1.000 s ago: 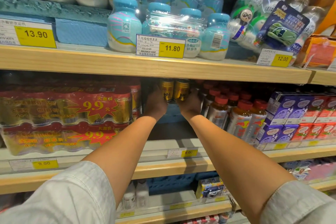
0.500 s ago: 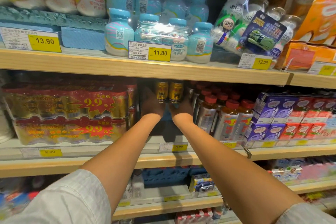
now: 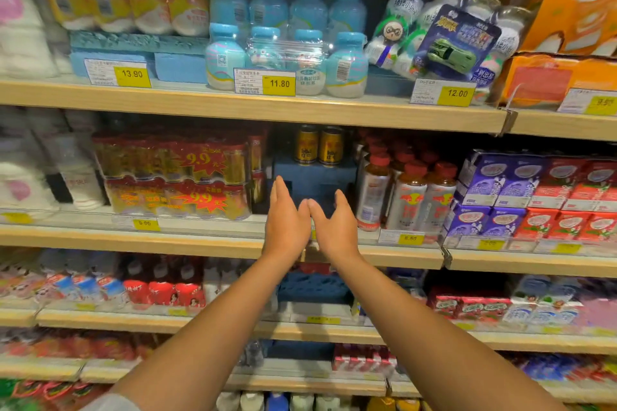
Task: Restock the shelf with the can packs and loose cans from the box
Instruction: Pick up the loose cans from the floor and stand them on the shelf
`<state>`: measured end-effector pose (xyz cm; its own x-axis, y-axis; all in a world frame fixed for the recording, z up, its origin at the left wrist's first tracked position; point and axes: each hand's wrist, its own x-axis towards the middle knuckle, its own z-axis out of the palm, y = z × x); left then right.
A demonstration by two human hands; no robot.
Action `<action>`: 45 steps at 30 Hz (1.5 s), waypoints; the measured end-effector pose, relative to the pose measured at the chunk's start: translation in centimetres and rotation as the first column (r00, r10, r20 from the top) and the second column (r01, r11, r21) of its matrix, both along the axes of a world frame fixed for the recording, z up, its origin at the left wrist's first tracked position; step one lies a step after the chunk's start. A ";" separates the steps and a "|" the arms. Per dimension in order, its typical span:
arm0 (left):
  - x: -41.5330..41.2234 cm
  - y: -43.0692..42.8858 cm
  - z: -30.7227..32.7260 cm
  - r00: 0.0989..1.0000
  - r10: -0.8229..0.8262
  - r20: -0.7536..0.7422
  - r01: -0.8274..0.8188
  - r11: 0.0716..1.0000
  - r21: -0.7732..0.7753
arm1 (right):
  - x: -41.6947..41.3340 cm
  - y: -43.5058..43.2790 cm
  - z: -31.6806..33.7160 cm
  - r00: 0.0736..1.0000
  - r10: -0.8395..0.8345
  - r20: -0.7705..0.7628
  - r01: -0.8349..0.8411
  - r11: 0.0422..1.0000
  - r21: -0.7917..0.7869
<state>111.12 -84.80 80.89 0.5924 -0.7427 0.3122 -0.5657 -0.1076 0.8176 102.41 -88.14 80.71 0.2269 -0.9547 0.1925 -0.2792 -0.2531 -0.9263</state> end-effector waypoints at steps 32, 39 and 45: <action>-32.6 4.8 -44.3 0.537 -0.813 -0.227 0.689 0.267 0.674 | -43.3 16.6 -41.3 0.711 -0.503 -0.492 0.699 0.425 0.576; -32.8 3.9 -61.4 0.460 -0.867 -0.191 0.599 0.144 0.788 | -46.4 19.2 -58.0 0.674 -0.459 -0.579 0.736 0.350 0.579; -33.8 2.0 -75.9 0.479 -0.866 -0.141 0.458 0.110 0.882 | -47.4 22.9 -74.0 0.709 -0.266 -0.653 0.704 0.302 0.642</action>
<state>77.31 -82.83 4.95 -0.2897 -0.7468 -0.5987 -0.9326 0.0797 0.3520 55.03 -65.24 6.66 -0.5064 -0.5247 -0.6843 -0.4008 0.8459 -0.3519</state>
